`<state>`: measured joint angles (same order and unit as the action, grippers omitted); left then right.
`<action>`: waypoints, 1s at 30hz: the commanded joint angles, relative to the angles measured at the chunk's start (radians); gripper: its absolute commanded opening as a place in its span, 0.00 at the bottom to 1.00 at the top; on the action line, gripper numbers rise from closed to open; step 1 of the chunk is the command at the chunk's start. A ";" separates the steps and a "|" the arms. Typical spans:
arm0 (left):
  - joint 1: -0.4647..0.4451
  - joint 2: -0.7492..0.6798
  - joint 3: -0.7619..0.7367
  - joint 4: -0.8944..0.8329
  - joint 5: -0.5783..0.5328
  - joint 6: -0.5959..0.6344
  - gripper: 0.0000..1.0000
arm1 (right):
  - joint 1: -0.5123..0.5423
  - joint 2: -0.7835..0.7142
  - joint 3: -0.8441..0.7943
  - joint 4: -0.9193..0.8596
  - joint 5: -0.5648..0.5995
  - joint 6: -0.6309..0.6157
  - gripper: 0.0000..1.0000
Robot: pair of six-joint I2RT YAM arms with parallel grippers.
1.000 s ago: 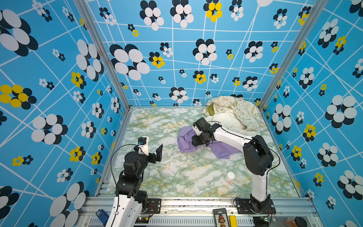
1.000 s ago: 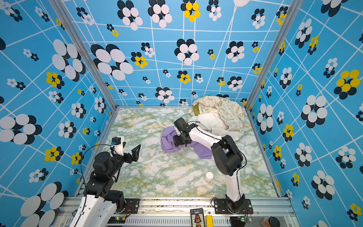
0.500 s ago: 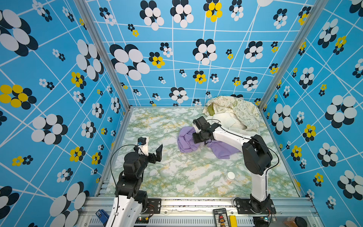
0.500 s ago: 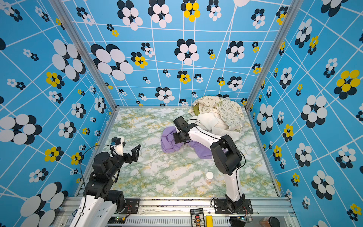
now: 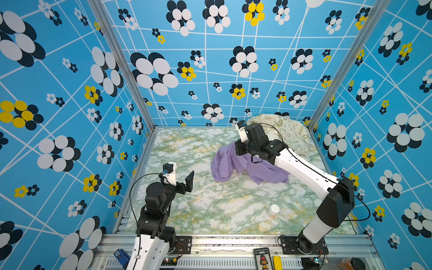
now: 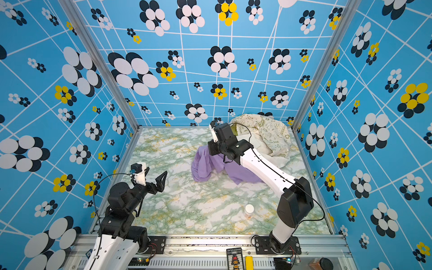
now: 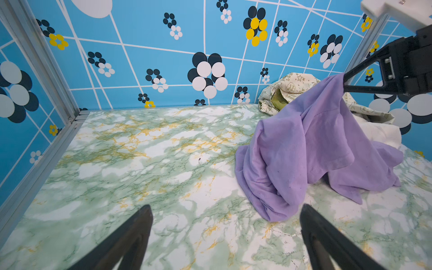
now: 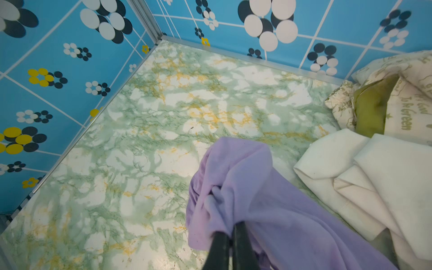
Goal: Pick out a specific cloth from the pile
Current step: 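Lift the purple cloth with the right gripper while the left gripper reaches and grasps it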
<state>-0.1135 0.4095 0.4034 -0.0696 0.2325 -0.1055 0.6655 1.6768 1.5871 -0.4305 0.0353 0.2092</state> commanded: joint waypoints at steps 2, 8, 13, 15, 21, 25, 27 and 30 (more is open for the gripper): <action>-0.024 0.053 0.074 0.063 0.058 -0.066 0.99 | 0.005 -0.026 0.101 0.025 -0.053 -0.015 0.00; -0.137 0.164 0.166 0.135 0.081 -0.043 0.99 | 0.008 -0.020 0.172 0.022 -0.163 0.023 0.00; -0.271 0.290 0.250 0.166 0.051 0.007 0.99 | 0.030 -0.025 0.152 0.015 -0.233 0.014 0.00; -0.306 0.336 0.256 0.226 0.047 0.001 0.99 | 0.045 -0.034 0.123 0.021 -0.256 -0.010 0.00; -0.403 0.439 0.231 0.345 0.014 0.051 0.99 | 0.074 -0.075 0.027 0.028 -0.265 -0.044 0.00; -0.445 0.463 0.176 0.453 0.000 0.049 0.99 | 0.073 -0.110 -0.058 0.051 -0.265 -0.035 0.00; -0.464 0.475 0.152 0.512 -0.015 0.050 0.99 | 0.073 -0.128 -0.088 0.066 -0.266 -0.027 0.00; -0.487 0.500 0.137 0.562 -0.022 0.060 0.99 | 0.076 -0.154 -0.132 0.097 -0.269 -0.011 0.00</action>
<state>-0.5838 0.8925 0.5583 0.3798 0.2340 -0.0696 0.7383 1.5700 1.4811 -0.3962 -0.2165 0.1913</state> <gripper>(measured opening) 0.992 0.049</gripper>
